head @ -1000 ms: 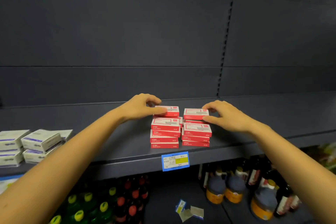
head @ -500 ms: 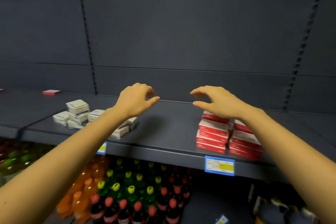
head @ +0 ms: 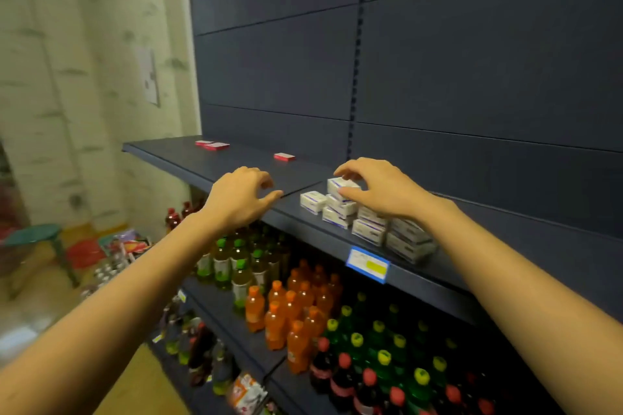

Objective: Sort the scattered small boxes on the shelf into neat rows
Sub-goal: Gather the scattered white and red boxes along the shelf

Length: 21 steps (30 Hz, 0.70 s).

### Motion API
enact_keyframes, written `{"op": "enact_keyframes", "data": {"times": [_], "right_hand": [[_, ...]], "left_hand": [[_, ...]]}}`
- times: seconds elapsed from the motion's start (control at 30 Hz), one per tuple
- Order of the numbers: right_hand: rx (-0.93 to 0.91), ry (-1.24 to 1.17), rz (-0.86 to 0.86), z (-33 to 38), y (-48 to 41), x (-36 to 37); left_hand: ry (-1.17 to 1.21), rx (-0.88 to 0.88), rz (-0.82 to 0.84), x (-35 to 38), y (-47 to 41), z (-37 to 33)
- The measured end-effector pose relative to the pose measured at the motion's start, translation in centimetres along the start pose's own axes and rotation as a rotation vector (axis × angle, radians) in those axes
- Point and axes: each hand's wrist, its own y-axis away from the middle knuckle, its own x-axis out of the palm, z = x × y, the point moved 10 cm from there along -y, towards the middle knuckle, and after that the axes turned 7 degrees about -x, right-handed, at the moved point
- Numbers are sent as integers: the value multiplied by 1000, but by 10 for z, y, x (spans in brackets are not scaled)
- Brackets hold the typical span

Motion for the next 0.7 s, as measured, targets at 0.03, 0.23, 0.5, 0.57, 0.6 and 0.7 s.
{"op": "enact_keyframes", "data": {"times": [0.03,0.23,0.5,0.57,0.6,0.7], "right_hand": [[-15,-16,3,10,-14,9],[-32,-70,8,52,-95,59],[92,-88,1,63,-184,123],[131,-73,15,60,-200,136],[152,-65,24,57,-207,141],[210,-36,39,44,-227,152]], "left_hand": [[-9,-16,2,-1,-1,18],[-64,-1,58,0,-23,104],[-83,91,96,16,-72,193],[-48,105,104,23,-85,206],[-35,115,107,27,-91,211],[-7,144,115,42,-111,223]]}}
